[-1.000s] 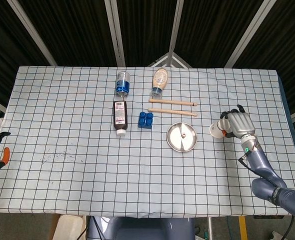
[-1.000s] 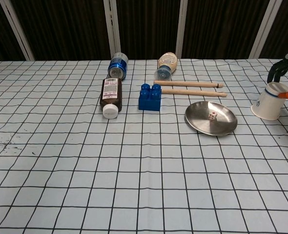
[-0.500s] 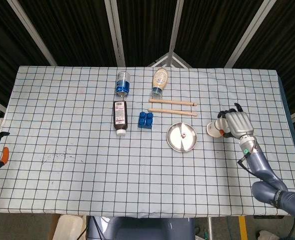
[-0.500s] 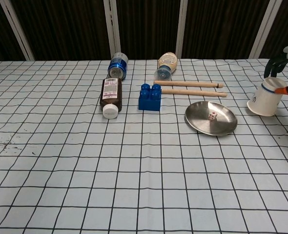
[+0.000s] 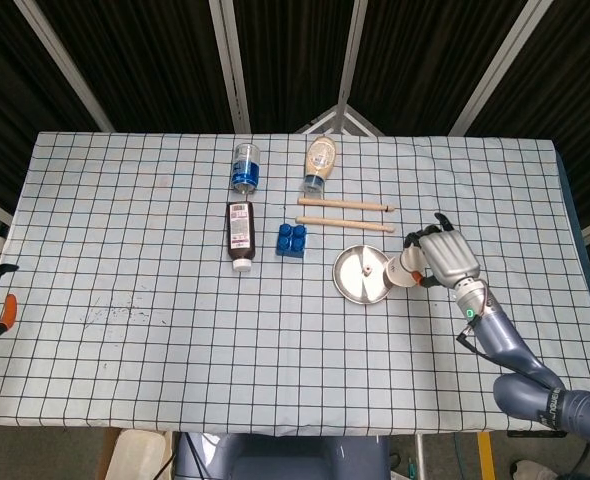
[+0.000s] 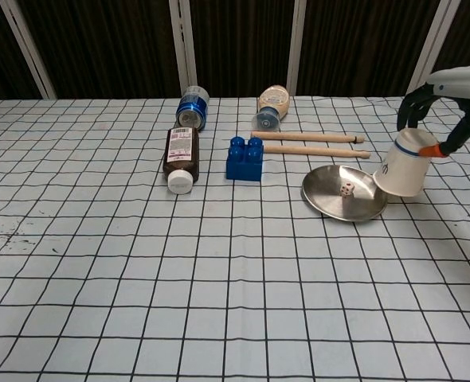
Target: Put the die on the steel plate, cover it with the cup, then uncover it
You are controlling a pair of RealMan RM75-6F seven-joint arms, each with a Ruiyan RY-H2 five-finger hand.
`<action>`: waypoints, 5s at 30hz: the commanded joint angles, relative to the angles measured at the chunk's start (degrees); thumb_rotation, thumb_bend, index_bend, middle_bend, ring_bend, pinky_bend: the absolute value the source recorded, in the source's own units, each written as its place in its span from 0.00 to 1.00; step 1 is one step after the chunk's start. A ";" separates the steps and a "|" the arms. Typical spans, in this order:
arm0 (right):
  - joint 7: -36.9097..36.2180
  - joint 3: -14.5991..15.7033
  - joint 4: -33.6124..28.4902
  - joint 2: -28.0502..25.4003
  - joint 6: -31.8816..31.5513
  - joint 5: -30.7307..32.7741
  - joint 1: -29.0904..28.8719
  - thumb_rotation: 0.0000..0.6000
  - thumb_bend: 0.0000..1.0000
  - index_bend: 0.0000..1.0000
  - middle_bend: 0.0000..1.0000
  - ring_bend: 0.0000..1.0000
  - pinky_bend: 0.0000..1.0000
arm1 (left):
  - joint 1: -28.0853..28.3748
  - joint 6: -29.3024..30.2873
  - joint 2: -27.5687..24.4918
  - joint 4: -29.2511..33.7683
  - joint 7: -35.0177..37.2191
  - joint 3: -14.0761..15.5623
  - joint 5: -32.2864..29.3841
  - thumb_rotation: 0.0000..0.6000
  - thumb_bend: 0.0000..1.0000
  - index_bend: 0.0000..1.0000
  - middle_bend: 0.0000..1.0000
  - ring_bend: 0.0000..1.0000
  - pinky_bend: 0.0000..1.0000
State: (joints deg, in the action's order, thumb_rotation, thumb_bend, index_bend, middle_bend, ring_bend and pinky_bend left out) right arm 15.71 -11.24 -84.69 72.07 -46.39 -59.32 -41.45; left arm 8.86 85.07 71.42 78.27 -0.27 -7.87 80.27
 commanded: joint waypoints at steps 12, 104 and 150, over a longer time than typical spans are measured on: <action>3.65 -0.37 -0.87 3.60 -0.65 3.22 -3.23 1.00 0.44 0.51 0.49 0.26 0.00 | 0.42 -0.88 -0.03 -0.52 0.87 -0.18 -0.31 1.00 0.69 0.28 0.00 0.00 0.16; -10.32 -0.96 17.35 13.99 3.73 -2.02 -6.58 1.00 0.46 0.52 0.49 0.26 0.00 | 1.29 -3.03 0.70 -1.70 -0.33 0.40 -0.95 1.00 0.69 0.32 0.00 0.00 0.16; -33.34 -0.11 10.02 -0.27 -12.62 -10.56 11.26 1.00 0.45 0.52 0.49 0.26 0.00 | 1.87 -4.02 1.38 -1.57 -1.73 1.11 -0.62 1.00 0.69 0.33 0.00 0.00 0.16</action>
State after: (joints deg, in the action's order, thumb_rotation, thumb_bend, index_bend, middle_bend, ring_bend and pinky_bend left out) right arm -14.62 -11.94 -76.61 71.43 -57.37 -68.73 -31.99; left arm 10.71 81.08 72.77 76.66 -1.92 -6.81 79.61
